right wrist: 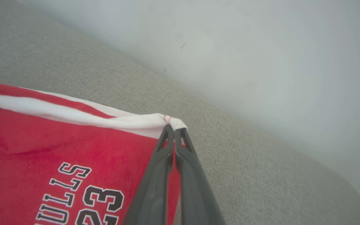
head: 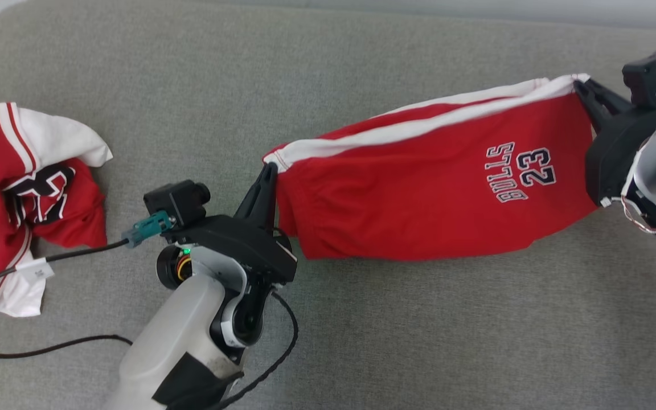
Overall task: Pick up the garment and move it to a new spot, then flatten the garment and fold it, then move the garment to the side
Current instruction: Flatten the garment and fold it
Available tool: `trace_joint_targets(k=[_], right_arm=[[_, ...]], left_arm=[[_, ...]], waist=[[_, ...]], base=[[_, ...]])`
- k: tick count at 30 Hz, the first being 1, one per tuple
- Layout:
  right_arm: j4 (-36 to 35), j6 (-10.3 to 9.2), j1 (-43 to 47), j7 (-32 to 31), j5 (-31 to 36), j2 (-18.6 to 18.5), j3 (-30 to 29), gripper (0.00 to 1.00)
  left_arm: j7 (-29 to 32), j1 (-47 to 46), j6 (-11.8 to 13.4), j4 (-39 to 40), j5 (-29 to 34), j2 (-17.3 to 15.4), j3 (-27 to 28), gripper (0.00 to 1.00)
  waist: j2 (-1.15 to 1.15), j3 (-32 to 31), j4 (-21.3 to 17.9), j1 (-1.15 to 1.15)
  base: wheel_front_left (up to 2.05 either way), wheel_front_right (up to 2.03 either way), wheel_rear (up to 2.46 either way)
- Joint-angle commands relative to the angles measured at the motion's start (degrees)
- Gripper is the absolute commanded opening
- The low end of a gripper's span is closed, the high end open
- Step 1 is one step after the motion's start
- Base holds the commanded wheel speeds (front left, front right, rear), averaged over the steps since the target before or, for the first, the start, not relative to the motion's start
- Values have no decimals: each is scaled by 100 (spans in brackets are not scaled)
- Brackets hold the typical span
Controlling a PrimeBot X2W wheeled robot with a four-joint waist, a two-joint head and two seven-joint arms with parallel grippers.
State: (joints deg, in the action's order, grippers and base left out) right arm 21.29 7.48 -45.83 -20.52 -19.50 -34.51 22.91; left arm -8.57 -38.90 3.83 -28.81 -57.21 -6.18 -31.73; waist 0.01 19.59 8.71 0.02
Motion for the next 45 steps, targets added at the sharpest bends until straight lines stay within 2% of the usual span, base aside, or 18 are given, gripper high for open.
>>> trace_joint_targets(k=[1,16,17,18,19,20,21,25,28,31,33,37,40,45], right_arm=[[161,1,-160,118,85,81,0,0],[1132,1,-871,591,344,353,-24,0],[1196,1,-890,632,314,392,-44,0],[1238,1,-911,688,293,422,-46,0],[1272,1,-934,767,275,447,-76,26],[1346,1,-938,798,213,496,-137,89],[1392,1,-941,870,201,541,-184,100],[1549,1,-946,935,213,657,-255,100],[1620,1,-904,878,56,690,-344,100],[1831,1,-742,377,-139,778,-572,100],[1935,1,-689,-75,-244,813,-750,100],[2080,2,-471,-510,-157,943,-1320,100],[2077,2,-253,-738,4,1014,-1612,100],[2020,2,35,-1055,290,1075,-2135,100]], left_arm=[[-67,-160,-22,-121,-11,51,17,0],[-281,-744,-141,-760,-55,246,-53,0],[-299,-766,-151,-787,-56,255,-67,13],[-318,-790,-163,-811,-50,264,-86,98],[-336,-814,-172,-833,-49,270,-99,100],[-355,-831,-184,-852,-49,277,-109,100],[-391,-839,-236,-862,-27,281,-124,100],[-563,-699,-461,-857,87,256,-74,100],[-654,-504,-550,-740,385,59,6,100],[-662,-210,-542,-303,959,-207,214,100],[-661,166,-578,300,1626,-413,341,100],[-663,1264,-613,1396,2529,-672,705,100],[-663,2040,-633,1760,2854,-732,848,100],[-663,2795,-594,1950,2974,-808,1023,100]], waist=[[-1,228,135,-2],[-1,504,291,-2],[-1,509,305,-2],[-1,511,315,-2],[-1,511,325,-2],[-1,508,331,-2],[-1,499,335,-2],[-1,393,348,-2],[-1,241,331,-2],[-1,47,309,-2],[-1,-75,284,-2],[-1,-272,282,-2],[-1,-380,332,-2],[-1,-417,479,-2]], base=[[0,0,0],[0,0,0],[0,0,0],[0,0,0],[0,0,0],[0,0,0],[0,0,0],[0,0,0],[0,0,0],[0,0,0],[0,0,0],[0,0,0],[0,0,0],[0,0,0]])
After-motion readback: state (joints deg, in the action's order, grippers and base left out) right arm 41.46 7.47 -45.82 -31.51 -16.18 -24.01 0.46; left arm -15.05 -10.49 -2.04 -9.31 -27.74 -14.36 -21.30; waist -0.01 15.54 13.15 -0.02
